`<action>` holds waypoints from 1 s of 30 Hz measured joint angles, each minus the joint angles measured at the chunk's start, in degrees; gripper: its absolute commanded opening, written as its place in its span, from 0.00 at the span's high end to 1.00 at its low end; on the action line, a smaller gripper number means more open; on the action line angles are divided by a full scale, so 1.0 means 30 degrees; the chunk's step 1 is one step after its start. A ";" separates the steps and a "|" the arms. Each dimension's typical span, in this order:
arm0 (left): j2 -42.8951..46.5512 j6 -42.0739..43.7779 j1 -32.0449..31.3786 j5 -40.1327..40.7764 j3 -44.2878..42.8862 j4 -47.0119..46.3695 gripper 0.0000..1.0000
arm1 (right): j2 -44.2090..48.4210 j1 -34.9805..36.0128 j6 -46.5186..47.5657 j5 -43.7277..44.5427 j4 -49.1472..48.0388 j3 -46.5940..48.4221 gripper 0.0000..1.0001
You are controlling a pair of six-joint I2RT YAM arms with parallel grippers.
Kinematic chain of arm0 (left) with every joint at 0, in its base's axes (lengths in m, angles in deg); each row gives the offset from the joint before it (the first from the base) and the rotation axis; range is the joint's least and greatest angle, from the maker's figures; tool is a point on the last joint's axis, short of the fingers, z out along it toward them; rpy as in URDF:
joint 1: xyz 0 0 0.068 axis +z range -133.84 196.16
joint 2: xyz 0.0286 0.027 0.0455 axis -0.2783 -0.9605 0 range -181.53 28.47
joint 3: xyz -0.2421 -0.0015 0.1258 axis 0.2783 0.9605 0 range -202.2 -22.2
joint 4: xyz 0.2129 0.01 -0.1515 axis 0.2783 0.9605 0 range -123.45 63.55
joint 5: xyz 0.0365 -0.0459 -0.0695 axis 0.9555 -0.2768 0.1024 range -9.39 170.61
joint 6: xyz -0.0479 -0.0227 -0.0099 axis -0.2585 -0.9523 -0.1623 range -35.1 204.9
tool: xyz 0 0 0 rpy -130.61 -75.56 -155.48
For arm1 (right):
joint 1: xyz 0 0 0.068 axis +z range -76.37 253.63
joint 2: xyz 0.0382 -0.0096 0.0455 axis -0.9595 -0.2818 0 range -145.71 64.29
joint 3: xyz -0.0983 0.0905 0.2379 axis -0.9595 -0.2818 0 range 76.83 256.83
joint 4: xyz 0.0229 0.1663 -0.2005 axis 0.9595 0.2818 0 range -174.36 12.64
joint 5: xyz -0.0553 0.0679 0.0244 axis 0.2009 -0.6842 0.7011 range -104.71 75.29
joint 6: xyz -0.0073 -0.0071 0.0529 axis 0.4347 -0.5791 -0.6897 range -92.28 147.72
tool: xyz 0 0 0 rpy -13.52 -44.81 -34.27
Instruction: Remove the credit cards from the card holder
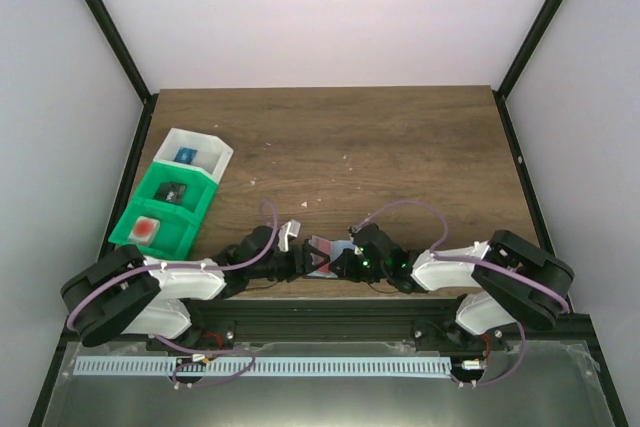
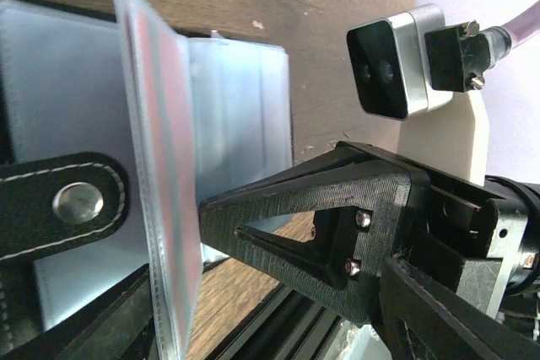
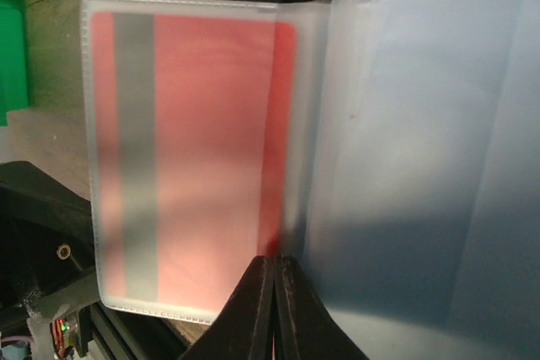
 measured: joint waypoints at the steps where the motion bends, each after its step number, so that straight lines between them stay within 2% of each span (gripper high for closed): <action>1: 0.0022 0.0029 -0.0029 -0.0015 -0.0066 0.0007 0.32 | 0.0138 0.0015 0.0015 -0.0015 0.0022 -0.0058 0.95; 8: 0.0284 0.0146 -0.0073 0.0073 -0.0262 0.0503 0.40 | 0.1275 0.0066 0.0153 0.0007 0.0138 -0.0291 0.94; 9: 0.0321 0.0189 -0.0073 0.0087 -0.0262 0.0619 0.44 | 0.1311 0.0066 0.0153 0.0007 0.0138 -0.0291 0.93; 14: 0.0335 0.0503 -0.0153 0.0350 -0.0444 0.1042 0.74 | 0.1362 0.0066 0.0233 0.0080 0.0357 -0.0379 0.86; 16: 0.0335 0.0539 -0.0197 0.0423 -0.0503 0.1158 0.80 | 0.1603 0.0080 0.0328 0.0306 0.0729 -0.0379 0.83; 19: 0.0335 0.0721 -0.0219 0.0488 -0.0729 0.1596 0.82 | 0.2470 0.0080 0.0561 0.0903 0.1588 -0.0379 0.76; 25: 0.0342 0.1137 -0.0233 0.0758 -0.1115 0.2164 0.73 | 0.5093 0.0044 0.1268 0.2572 0.3373 -0.0401 0.72; 30: 0.0335 0.1188 -0.0248 0.0772 -0.1115 0.2200 0.84 | 0.5428 -0.0306 0.1362 0.2856 0.3497 -0.0874 0.72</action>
